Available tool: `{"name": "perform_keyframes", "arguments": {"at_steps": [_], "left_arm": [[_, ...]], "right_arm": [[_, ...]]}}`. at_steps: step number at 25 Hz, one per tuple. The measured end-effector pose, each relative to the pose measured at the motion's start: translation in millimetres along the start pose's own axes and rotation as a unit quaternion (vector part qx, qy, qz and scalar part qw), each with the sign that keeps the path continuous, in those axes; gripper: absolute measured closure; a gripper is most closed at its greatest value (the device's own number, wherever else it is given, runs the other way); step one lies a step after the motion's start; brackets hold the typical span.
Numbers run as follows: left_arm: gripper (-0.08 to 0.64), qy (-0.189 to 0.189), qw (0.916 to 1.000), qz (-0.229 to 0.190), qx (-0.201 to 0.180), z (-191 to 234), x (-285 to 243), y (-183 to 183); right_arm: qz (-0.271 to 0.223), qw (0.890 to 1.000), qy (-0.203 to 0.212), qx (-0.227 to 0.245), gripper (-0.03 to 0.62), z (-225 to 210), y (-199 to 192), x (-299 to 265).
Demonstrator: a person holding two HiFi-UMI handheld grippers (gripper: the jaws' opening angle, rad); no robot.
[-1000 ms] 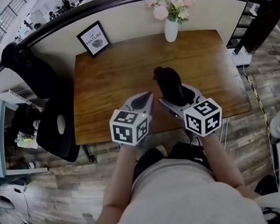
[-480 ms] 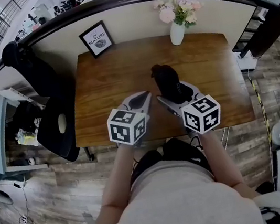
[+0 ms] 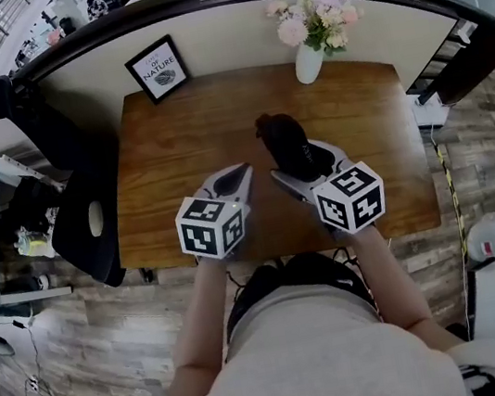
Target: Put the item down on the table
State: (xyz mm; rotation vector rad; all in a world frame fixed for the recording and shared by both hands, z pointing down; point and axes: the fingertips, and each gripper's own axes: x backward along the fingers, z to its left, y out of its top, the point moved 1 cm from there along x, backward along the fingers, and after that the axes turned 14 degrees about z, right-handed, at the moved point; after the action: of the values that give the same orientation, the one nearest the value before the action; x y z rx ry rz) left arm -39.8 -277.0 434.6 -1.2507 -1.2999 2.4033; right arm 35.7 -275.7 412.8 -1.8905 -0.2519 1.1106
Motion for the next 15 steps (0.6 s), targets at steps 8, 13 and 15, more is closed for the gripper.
{"name": "perform_keyframes", "arguments": {"at_steps": [8, 13, 15], "left_arm": [[0.548, 0.028, 0.9993, 0.021, 0.011, 20, -19, -8], [0.548, 0.028, 0.9979, 0.044, 0.038, 34, -35, -27], [0.548, 0.026, 0.9973, 0.048, 0.048, 37, -41, -31]], "right_arm": [[0.055, 0.998, 0.009, 0.028, 0.23, -21, -12, -25], [0.081, 0.996, 0.027, 0.021, 0.23, -30, -23, -43], [0.094, 0.995, 0.032, 0.021, 0.23, -33, -28, -50]]}}
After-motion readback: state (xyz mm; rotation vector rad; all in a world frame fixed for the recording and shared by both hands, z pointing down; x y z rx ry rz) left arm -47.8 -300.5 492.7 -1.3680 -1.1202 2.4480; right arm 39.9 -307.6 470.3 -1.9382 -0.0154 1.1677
